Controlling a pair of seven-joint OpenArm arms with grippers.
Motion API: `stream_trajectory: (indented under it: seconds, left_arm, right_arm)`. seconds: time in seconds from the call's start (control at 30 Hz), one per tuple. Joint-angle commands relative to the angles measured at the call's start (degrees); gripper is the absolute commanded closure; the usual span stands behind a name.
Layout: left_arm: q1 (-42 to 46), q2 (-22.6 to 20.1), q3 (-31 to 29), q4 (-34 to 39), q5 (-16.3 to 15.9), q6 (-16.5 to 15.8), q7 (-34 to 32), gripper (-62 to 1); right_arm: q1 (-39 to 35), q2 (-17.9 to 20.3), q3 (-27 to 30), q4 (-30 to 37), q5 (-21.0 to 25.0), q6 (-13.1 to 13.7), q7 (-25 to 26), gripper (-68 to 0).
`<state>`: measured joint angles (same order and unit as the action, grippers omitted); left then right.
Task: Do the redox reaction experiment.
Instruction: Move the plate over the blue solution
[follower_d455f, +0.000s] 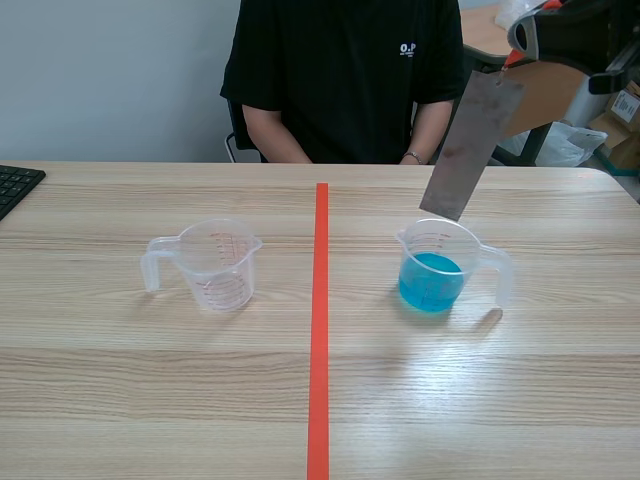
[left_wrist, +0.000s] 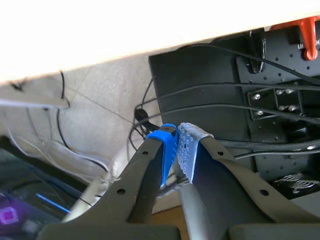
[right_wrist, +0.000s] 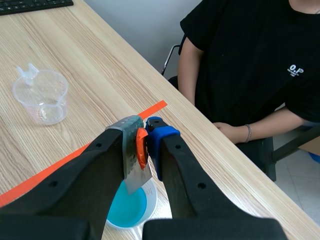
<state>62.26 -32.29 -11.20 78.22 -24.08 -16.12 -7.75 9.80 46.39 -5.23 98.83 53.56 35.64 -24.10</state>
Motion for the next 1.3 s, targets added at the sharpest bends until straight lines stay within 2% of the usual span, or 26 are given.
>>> stream_trajectory:
  seconds: [0.0, 0.17, 0.4, 0.57, 0.63, 0.7, 0.9, 0.97, 1.2, 1.27]
  left_arm:
    - [0.4, -2.6, -0.4, 2.0, -0.3, 0.0, -2.5, -4.5]
    - [0.2, -9.9, -0.4, 5.9, -0.3, -0.1, -7.5, -4.5]
    - [-6.1, -18.6, -0.4, 8.7, -1.7, -0.7, -8.7, -4.5]
    - [-11.5, -24.2, -0.3, 9.5, -4.6, -6.3, -11.2, -4.5]
    - [-13.9, -25.6, 0.7, 10.1, -6.4, -6.6, -12.6, -4.5]
    - [-17.4, -26.5, 3.0, 10.5, -6.3, -6.9, -13.3, -4.5]
    - [-32.7, -26.8, 15.6, 11.3, -2.2, -7.6, -11.5, -4.4]
    - [-38.2, -26.1, 20.5, 11.3, -1.7, -7.6, -9.9, -4.4]
    - [-54.2, -18.9, 32.6, 11.0, 3.2, -7.0, -4.9, -4.4]
    - [-57.4, -16.4, 34.9, 10.7, 4.9, -5.9, -4.1, -4.4]
  right_arm:
    - [1.4, 1.1, 0.8, 0.7, 0.6, -0.2, 1.1, -1.5]
    - [1.4, 1.0, 0.8, 0.7, 0.5, -0.2, 1.1, -1.5]
    - [1.4, 1.0, 0.8, 0.7, 0.5, -0.2, 1.1, -1.5]
    - [1.4, 0.9, 0.8, 0.7, 0.5, -0.2, 1.1, -1.5]
    - [1.4, 0.9, 0.8, 0.7, 0.5, -0.2, 1.1, -1.5]
    - [1.4, 0.9, 0.8, 0.7, 0.5, -0.2, 1.1, -1.5]
    - [1.4, 0.9, 0.8, 0.7, 0.5, -0.2, 1.0, -1.5]
    - [1.4, 0.9, 0.8, 0.7, 0.5, -0.2, 1.0, -1.5]
    - [1.4, 0.9, 0.8, 0.7, 0.5, -0.2, 0.9, -1.5]
    - [1.4, 0.9, 0.8, 0.7, 0.5, -0.2, 0.9, -1.5]
